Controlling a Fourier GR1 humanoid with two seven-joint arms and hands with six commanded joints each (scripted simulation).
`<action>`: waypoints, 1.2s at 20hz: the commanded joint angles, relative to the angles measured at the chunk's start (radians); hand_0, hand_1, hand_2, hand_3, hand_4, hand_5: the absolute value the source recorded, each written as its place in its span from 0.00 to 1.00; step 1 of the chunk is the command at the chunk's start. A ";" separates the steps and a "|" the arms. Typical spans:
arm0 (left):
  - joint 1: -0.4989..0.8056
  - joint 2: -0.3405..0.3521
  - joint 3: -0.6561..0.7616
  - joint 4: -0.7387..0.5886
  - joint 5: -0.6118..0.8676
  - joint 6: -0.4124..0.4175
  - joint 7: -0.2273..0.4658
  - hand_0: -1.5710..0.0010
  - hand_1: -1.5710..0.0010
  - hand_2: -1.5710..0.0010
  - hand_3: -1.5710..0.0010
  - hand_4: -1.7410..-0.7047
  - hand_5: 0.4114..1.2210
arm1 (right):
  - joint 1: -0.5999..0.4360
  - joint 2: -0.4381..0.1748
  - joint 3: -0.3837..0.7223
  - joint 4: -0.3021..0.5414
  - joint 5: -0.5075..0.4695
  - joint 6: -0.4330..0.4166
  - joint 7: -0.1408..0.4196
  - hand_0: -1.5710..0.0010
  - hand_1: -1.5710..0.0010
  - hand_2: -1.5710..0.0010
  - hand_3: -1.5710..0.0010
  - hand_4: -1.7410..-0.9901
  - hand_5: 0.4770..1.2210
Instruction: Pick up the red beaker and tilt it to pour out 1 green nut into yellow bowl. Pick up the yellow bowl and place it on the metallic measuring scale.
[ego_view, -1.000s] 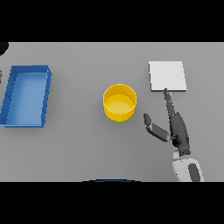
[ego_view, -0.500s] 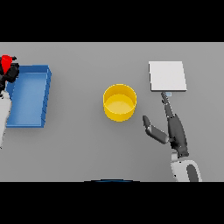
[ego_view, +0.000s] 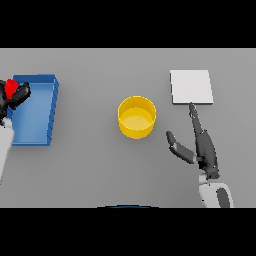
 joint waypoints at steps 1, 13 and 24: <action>0.013 0.000 -0.005 -0.016 0.007 -0.013 -0.001 0.05 0.12 0.14 0.17 0.56 0.45 | 0.001 0.007 0.004 0.007 -0.002 0.001 -0.007 1.00 1.00 1.00 1.00 0.97 0.21; -0.011 0.022 -0.041 0.052 -0.003 -0.091 -0.065 0.92 0.93 0.93 0.93 0.92 0.29 | 0.000 -0.010 0.021 -0.017 0.019 0.017 0.014 1.00 1.00 1.00 1.00 0.96 0.22; -0.005 0.018 -0.052 0.030 -0.013 -0.071 -0.112 0.99 0.99 0.99 0.99 0.97 0.33 | -0.360 -0.308 0.208 0.123 0.310 0.290 0.082 1.00 1.00 1.00 1.00 0.73 0.27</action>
